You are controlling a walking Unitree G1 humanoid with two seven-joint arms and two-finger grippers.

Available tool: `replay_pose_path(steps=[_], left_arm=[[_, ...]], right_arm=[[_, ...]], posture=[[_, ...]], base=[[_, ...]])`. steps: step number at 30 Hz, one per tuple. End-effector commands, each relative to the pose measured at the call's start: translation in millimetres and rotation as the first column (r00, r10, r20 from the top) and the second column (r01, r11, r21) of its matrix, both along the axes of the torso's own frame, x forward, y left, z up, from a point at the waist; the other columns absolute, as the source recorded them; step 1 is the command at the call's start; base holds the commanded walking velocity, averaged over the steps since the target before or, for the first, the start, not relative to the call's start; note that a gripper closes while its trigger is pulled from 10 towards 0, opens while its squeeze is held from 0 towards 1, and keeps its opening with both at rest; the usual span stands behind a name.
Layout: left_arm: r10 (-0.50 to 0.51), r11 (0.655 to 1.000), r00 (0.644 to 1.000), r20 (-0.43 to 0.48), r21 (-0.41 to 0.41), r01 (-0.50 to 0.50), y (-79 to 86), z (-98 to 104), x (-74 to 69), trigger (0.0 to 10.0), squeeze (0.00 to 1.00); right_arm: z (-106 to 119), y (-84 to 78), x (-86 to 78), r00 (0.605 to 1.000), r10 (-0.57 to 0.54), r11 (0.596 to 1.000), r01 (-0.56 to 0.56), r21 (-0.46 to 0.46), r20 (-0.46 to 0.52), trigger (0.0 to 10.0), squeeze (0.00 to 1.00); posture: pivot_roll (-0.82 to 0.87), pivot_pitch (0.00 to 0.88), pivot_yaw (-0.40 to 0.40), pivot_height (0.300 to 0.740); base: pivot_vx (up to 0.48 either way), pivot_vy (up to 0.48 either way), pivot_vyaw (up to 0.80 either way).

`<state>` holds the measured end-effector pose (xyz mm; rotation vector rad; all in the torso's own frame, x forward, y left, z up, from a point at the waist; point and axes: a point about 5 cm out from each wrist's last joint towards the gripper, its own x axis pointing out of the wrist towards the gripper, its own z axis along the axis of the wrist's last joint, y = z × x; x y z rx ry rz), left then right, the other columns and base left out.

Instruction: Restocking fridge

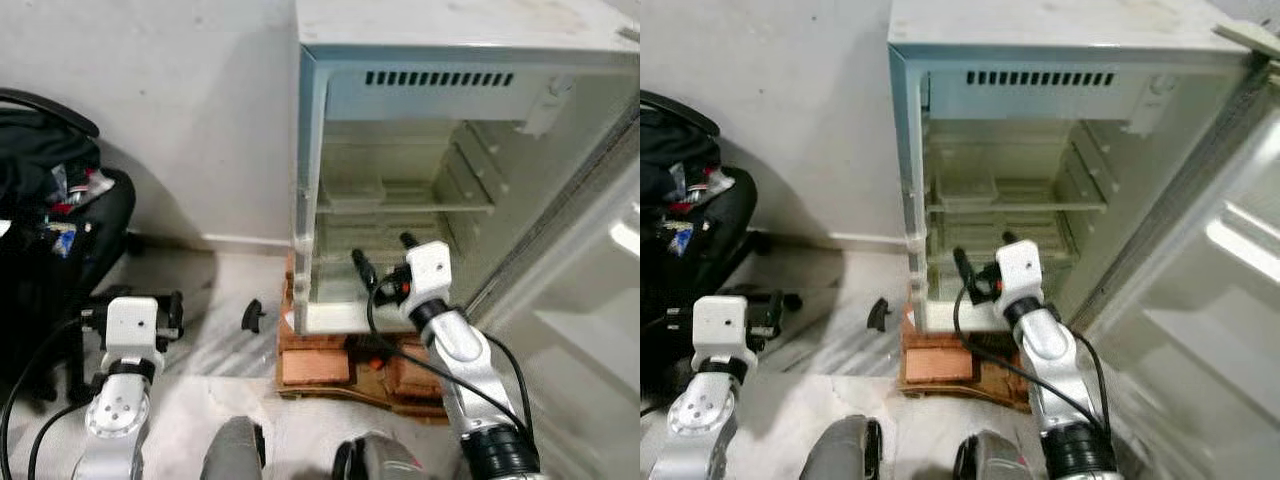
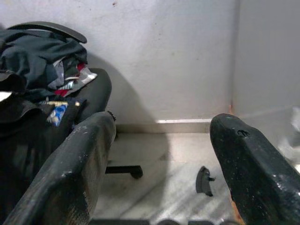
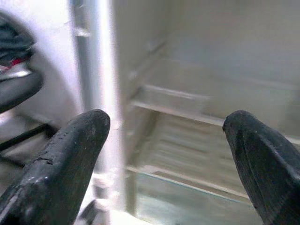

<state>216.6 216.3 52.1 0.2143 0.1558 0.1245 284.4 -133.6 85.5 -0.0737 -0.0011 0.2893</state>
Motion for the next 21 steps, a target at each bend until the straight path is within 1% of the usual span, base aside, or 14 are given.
replay_pose_path(steps=[1, 4, 7, 11, 14, 21], left_arm=[[-0.003, 1.0, 1.0, -0.009, -0.002, 0.003, 0.2, -2, -1.8, 10.0, 0.0], [-0.013, 1.0, 1.0, -0.011, -0.003, 0.013, -1.4, -2, -0.3, 10.0, 0.0], [-0.027, 1.0, 1.0, -0.012, -0.004, 0.027, -3.4, -3, 3.4, 10.0, 0.0], [-0.028, 1.0, 1.0, -0.009, -0.004, 0.028, -3.7, -2, 6.0, 10.0, 0.0], [-0.034, 0.999, 0.999, -0.012, -0.006, 0.034, -6.1, -4, 6.3, 10.0, 0.0], [-0.034, 0.999, 0.999, -0.003, -0.016, 0.034, -5.6, -3, 6.0, 10.0, 0.0]], right_arm=[[1, -14.2, 1.0, 0.995, -0.104, 0.995, 0.104, 0.004, 0.002, 10.0, 0.0], [2, -21.8, 1.7, 0.986, -0.166, 0.986, 0.166, 0.031, -0.009, 10.0, 0.0], [2, -23.0, 1.2, 0.989, -0.15, 0.987, 0.151, 0.054, -0.01, 10.0, 0.0], [1, -26.5, -0.5, 0.981, -0.193, 0.98, 0.193, 0.051, -0.015, 10.0, 0.0], [1, -24.2, -0.2, 0.984, -0.178, 0.983, 0.179, 0.043, -0.016, 10.0, 0.0], [2, -22.8, 1.3, 0.986, -0.167, 0.985, 0.168, 0.041, -0.02, 10.0, 0.0]], posture=[[0.12, 0.054, -0.023, 0.74], [0.11, 0.054, -0.016, 0.74], [0.09, 0.055, -0.008, 0.74], [0.09, 0.056, -0.01, 0.74], [0.08, 0.061, -0.012, 0.74], [0.09, 0.067, -0.023, 0.74]], base=[[-0.42, 0.0, 0.0], [-0.42, 0.0, 0.0], [-0.42, 0.0, 0.0], [-0.424, 0.0, 0.0], [-0.423, 0.0, 0.0], [-0.382, 0.0, 0.0]])
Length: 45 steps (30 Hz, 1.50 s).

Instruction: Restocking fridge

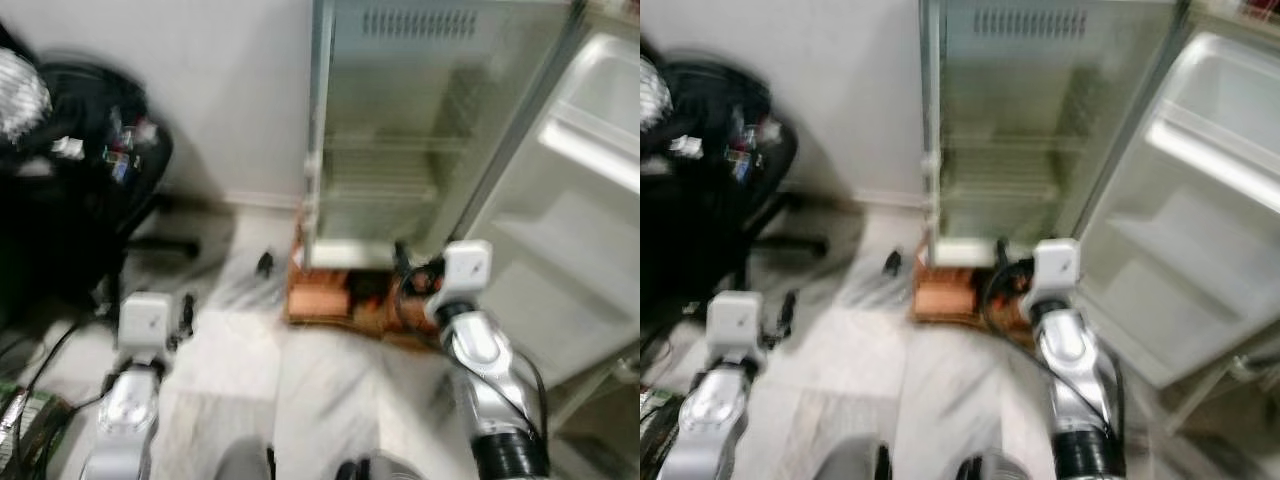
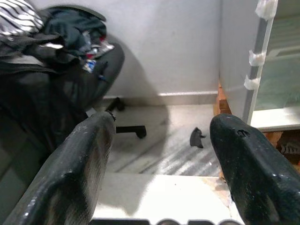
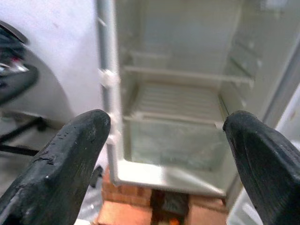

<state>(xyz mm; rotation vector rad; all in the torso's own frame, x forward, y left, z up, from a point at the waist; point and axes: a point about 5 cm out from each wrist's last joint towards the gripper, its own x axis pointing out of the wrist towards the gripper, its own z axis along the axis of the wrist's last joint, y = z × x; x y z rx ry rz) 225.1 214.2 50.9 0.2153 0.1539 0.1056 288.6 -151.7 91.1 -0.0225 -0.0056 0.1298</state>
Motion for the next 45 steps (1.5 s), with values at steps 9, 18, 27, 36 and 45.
replay_pose_path(steps=[9, 18, 27, 36, 45], left_arm=[[-0.05, 0.999, 0.999, 0.001, -0.008, 0.05, -4.7, 0, -3.5, 10.0, 0.0], [-0.075, 0.997, 0.997, 0.0, 0.001, 0.075, -8.5, -1, -1.7, 10.0, 0.0], [-0.081, 0.997, 0.997, -0.001, 0.02, 0.081, -9.3, -1, 0.5, 10.0, 0.0], [-0.085, 0.995, 0.996, 0.012, 0.048, 0.084, -10.6, 1, 2.4, 10.0, 0.0], [-0.078, 0.996, 0.997, 0.017, 0.051, 0.077, -8.9, 1, 3.6, 10.0, 0.0]], right_arm=[[-3, -2.2, 1.4, 1.0, -0.003, 1.0, 0.003, -0.004, -0.027, 10.0, 0.0], [-3, -2.1, 4.0, 1.0, 0.002, 1.0, -0.003, -0.013, -0.025, 10.0, 0.0], [-1, 1.4, 9.8, 1.0, 0.017, 1.0, -0.018, -0.019, -0.017, 10.0, 0.0], [1, 4.4, 12.6, 1.0, 0.024, 1.0, -0.025, -0.012, -0.01, 10.0, 0.0], [1, 6.7, 13.0, 1.0, 0.029, 0.999, -0.029, -0.019, -0.003, 10.0, 0.0]], posture=[[0.1, 0.075, -0.026, 0.74], [0.1, 0.07, -0.027, 0.74], [0.11, 0.062, -0.033, 0.74], [0.11, 0.059, -0.032, 0.74], [0.1, 0.058, -0.028, 0.74]], base=[[0.0, -0.035, 0.0], [0.0, -0.462, 0.0], [0.0, -0.48, 0.0], [0.0, -0.48, 0.0], [0.145, -0.411, 0.0]])
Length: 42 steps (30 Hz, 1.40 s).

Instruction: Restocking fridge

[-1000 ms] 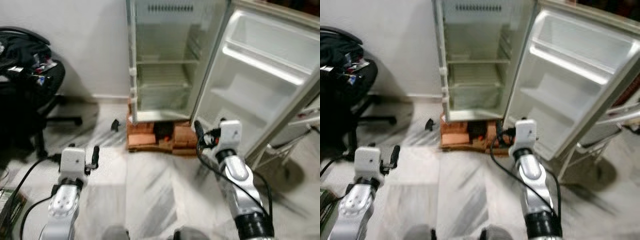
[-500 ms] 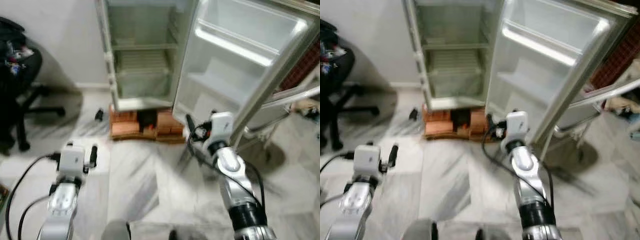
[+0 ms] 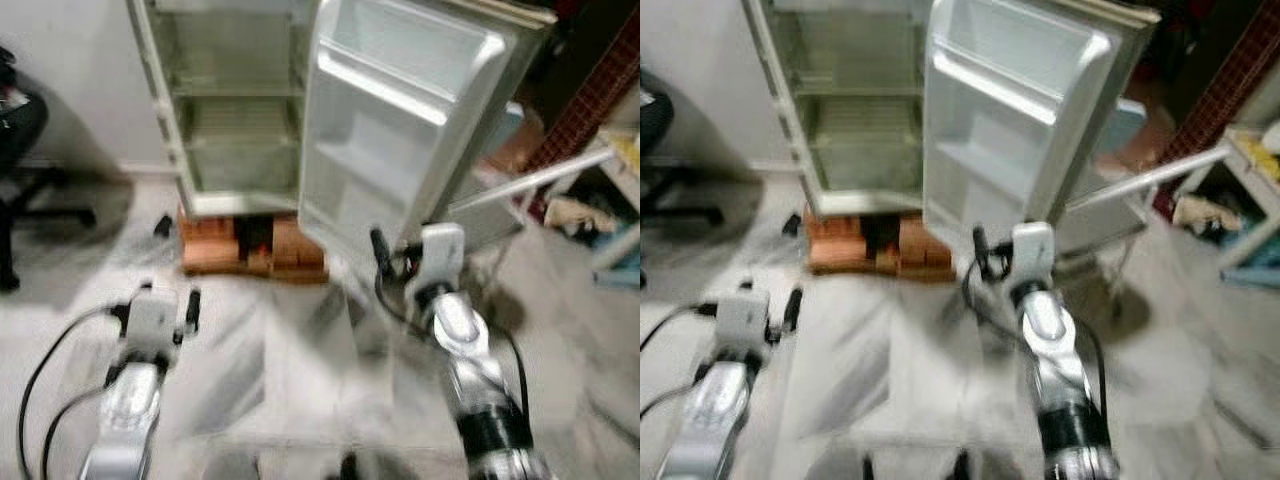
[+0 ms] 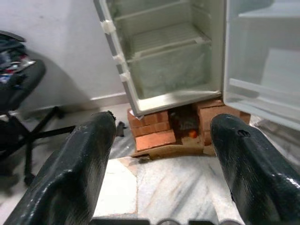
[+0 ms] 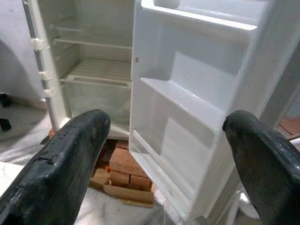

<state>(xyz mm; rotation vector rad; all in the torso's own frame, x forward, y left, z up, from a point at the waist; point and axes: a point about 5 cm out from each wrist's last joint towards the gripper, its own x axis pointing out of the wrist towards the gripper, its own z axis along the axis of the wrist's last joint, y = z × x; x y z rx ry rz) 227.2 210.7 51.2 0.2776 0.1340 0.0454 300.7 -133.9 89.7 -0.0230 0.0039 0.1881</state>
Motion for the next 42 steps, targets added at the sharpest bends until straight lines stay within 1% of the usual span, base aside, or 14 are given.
replay_pose_path(steps=[1, 6, 14, 19, 23, 26, 31, 35, 37, 40, 42], left_arm=[[-0.01, 1.0, 1.0, 0.009, -0.008, 0.01, -5.2, 1, 1.5, 10.0, 0.0], [-0.015, 1.0, 1.0, 0.008, -0.018, 0.015, -5.8, 1, 1.6, 10.0, 0.0], [-0.013, 1.0, 1.0, 0.009, -0.015, 0.014, -5.8, 1, 0.6, 10.0, 0.0], [-0.009, 1.0, 1.0, 0.005, -0.013, 0.009, -6.0, 1, 0.4, 10.0, 0.0], [0.022, 1.0, 1.0, -0.015, -0.021, -0.022, -3.8, -2, 0.4, 10.0, 0.0], [0.016, 0.999, 1.0, -0.007, -0.032, -0.016, -4.7, -1, 1.0, 10.0, 0.0], [0.021, 0.999, 1.0, 0.001, -0.038, -0.021, -4.8, 0, 0.7, 10.0, 0.0], [0.043, 0.999, 0.999, -0.002, -0.034, -0.043, -3.3, 0, -0.6, 10.0, 0.0], [0.06, 0.998, 0.998, -0.01, -0.035, -0.06, -0.5, -1, -2.8, 10.0, 0.0], [0.12, 0.992, 0.991, -0.065, -0.037, -0.122, 14.1, -11, -17.3, 10.0, 0.0], [0.126, 0.991, 0.99, -0.07, -0.036, -0.128, 16.2, -11, -19.8, 10.0, 0.0]], right_arm=[[2, -11.1, 0.9, 1.0, -0.028, 0.999, 0.028, -0.022, 0.008, 10.0, 0.0], [5, -10.8, 1.1, 0.999, -0.007, 0.999, 0.009, -0.041, 0.033, 10.0, 0.0], [5, -11.1, 2.2, 0.999, -0.013, 0.999, 0.014, -0.03, 0.031, 10.0, 0.0], [5, -14.0, 4.4, 0.998, -0.042, 0.999, 0.043, -0.033, 0.039, 10.0, 0.0], [7, -13.9, 6.1, 0.998, -0.042, 0.999, 0.043, -0.025, 0.042, 10.0, 0.0], [8, -13.7, 7.7, 0.998, -0.047, 0.999, 0.048, -0.025, 0.041, 10.0, 0.0], [8, -12.7, 9.2, 0.998, -0.047, 0.999, 0.048, -0.023, 0.044, 10.0, 0.0], [8, -11.9, 10.0, 0.998, -0.04, 0.999, 0.041, -0.017, 0.044, 10.0, 0.0], [9, -11.7, 11.2, 0.998, -0.039, 0.999, 0.04, -0.017, 0.044, 10.0, 0.0], [16, -16.2, 21.3, 0.996, -0.064, 0.998, 0.065, -0.014, 0.058, 10.0, 0.0], [18, -17.3, 23.4, 0.996, -0.071, 0.997, 0.072, -0.016, 0.061, 10.0, 0.0]], posture=[[0.1, 0.058, -0.027, 0.74], [0.11, 0.061, -0.025, 0.74], [0.11, 0.068, -0.025, 0.74], [0.11, 0.071, -0.027, 0.74], [0.11, 0.073, -0.028, 0.74], [0.11, 0.076, -0.029, 0.74], [0.12, 0.077, -0.032, 0.74], [0.12, 0.076, -0.034, 0.74], [0.12, 0.076, -0.034, 0.74], [0.13, 0.081, -0.037, 0.74], [0.13, 0.082, -0.037, 0.74]], base=[[0.371, -0.296, 0.0], [0.446, -0.049, 0.33], [0.476, 0.0, 0.59], [0.475, 0.0, 0.0], [0.453, 0.0, 0.0], [0.389, -0.2, 0.0], [0.051, 0.0, 0.0], [0.0, 0.0, 0.0], [0.0, 0.0, 0.0], [0.0, 0.0, 0.0], [0.0, 0.0, 0.0]])
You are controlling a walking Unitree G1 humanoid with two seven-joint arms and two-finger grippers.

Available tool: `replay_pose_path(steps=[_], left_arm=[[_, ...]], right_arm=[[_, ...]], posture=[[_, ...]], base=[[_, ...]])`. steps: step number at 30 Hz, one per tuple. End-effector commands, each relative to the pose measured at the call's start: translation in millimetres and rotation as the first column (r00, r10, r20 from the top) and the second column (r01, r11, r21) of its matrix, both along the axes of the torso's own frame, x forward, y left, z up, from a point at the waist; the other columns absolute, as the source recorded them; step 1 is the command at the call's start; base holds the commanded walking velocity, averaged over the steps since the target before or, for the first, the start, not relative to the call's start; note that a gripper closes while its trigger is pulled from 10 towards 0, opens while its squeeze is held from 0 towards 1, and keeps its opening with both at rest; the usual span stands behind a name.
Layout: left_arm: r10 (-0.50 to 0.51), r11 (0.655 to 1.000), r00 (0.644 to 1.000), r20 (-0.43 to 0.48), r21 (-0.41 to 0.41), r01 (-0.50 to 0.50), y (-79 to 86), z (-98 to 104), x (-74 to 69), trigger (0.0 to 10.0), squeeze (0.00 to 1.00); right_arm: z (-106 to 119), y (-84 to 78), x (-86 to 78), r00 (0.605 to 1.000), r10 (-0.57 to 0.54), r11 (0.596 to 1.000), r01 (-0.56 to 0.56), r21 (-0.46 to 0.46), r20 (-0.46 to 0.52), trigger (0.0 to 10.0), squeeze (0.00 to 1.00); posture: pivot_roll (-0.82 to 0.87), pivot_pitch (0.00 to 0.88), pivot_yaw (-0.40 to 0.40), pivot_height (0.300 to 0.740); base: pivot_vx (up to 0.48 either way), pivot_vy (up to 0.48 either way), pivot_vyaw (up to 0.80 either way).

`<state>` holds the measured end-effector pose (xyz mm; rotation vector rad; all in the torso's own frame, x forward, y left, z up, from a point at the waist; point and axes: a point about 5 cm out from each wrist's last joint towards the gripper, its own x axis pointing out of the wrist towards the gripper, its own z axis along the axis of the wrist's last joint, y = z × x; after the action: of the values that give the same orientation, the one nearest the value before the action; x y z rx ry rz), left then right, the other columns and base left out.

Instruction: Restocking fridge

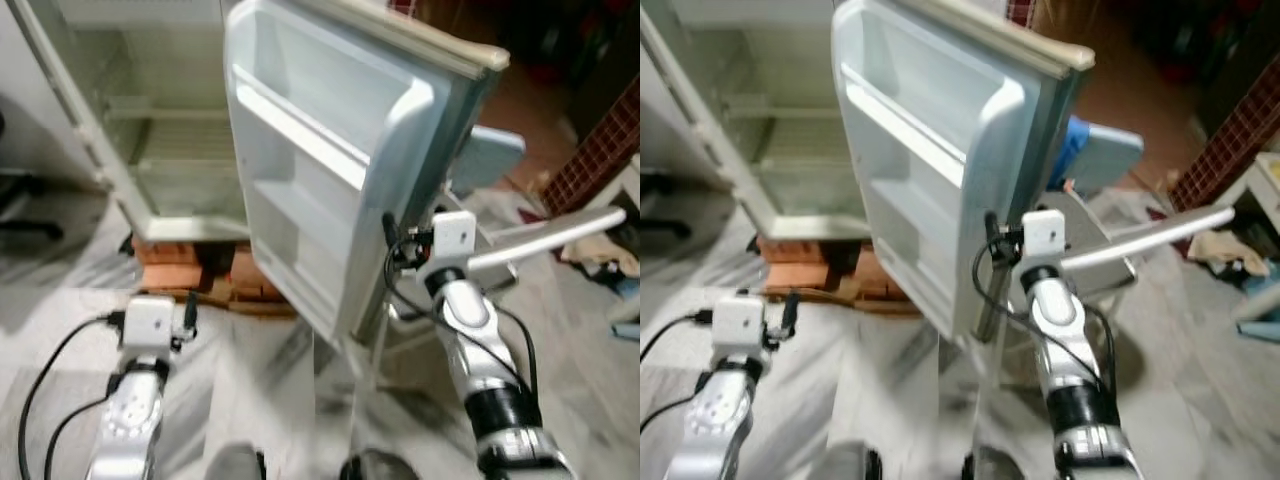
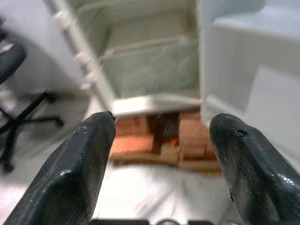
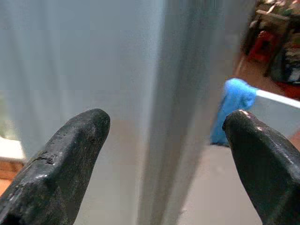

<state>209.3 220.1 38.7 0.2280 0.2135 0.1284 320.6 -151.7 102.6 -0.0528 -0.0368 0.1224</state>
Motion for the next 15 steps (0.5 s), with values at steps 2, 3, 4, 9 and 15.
replay_pose_path(steps=[2, 3, 4, 9, 15], left_arm=[[0.048, 0.999, 0.999, -0.01, 0.006, -0.048, 11.6, 0, -6.4, 10.0, 0.0], [0.057, 0.998, 0.998, -0.011, 0.003, -0.057, 13.0, 1, -7.3, 10.0, 0.0], [0.061, 0.998, 0.998, -0.007, 0.008, -0.061, 15.0, 2, -7.8, 10.0, 0.0], [0.077, 0.997, 0.997, -0.008, 0.024, -0.077, 21.6, 8, -6.9, 10.0, 0.0], [0.089, 0.996, 0.996, -0.007, 0.009, -0.089, 20.1, 9, -14.4, 10.0, 0.0]], right_arm=[[9, -2.0, 9.5, 1.0, -0.021, 1.0, 0.021, 0.008, 0.019, 10.0, 0.0], [10, -2.6, 11.7, 1.0, -0.024, 1.0, 0.024, 0.012, 0.018, 10.0, 0.0], [12, -1.5, 13.9, 1.0, -0.02, 1.0, 0.019, 0.012, 0.02, 10.0, 0.0], [22, 0.4, 26.3, 1.0, 0.013, 0.998, -0.014, 0.055, 0.021, 10.0, 0.0], [38, -3.9, 49.4, 0.999, -0.048, 0.993, 0.05, 0.106, -0.02, 10.0, 0.0]], posture=[[0.15, 0.09, -0.043, 0.74], [0.15, 0.092, -0.043, 0.74], [0.15, 0.1, -0.042, 0.74], [0.19, 0.135, -0.042, 0.74], [0.2, 0.132, -0.051, 0.74]], base=[[0.0, 0.0, 0.0], [0.0, 0.0, 0.0], [0.0, 0.0, 0.0], [0.0, 0.0, 0.0], [0.0, 0.0, 0.0]])
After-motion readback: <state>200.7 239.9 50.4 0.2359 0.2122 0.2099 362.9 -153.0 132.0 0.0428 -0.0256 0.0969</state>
